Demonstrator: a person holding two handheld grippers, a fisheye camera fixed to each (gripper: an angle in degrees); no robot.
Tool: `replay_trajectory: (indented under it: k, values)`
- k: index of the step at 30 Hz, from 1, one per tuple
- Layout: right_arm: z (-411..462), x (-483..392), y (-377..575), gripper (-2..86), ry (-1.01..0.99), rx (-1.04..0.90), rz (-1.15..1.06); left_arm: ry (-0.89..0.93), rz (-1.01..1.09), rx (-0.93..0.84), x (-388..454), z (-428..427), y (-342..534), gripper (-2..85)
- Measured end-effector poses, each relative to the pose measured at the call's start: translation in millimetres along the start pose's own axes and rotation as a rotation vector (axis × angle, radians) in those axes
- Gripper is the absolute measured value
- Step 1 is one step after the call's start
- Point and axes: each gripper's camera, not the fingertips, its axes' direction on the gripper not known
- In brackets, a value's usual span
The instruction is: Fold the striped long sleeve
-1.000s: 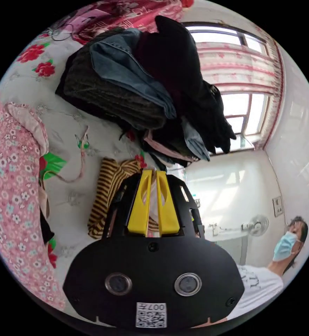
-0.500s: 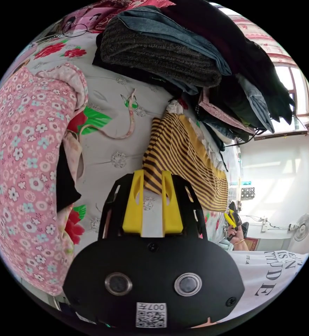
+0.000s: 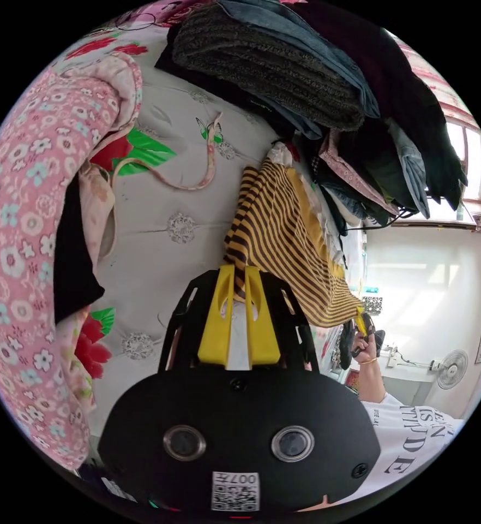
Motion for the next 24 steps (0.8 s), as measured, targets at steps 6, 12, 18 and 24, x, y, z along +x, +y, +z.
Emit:
replay_trajectory:
  k: [6,12,18,24]
  values:
    - [91.7,-218.1,51.4,2.4,-0.114,-0.267,-0.702,0.075,0.011,0.057,-16.0,-13.1,18.0,5.5]
    - [233.1,-298.9,172.3,5.4,-0.139,-0.576,-0.879,0.178,-0.055,0.12,-49.9,-23.2,30.0,7.8]
    - [257.8,-246.2,177.3,8.6,-0.004,-0.634,-0.784,0.291,-0.051,0.065,-76.3,-18.1,31.4,11.2]
    - [218.8,-140.9,113.3,11.2,0.12,-0.495,-0.407,0.306,-0.012,0.021,-81.3,1.3,14.4,12.5]
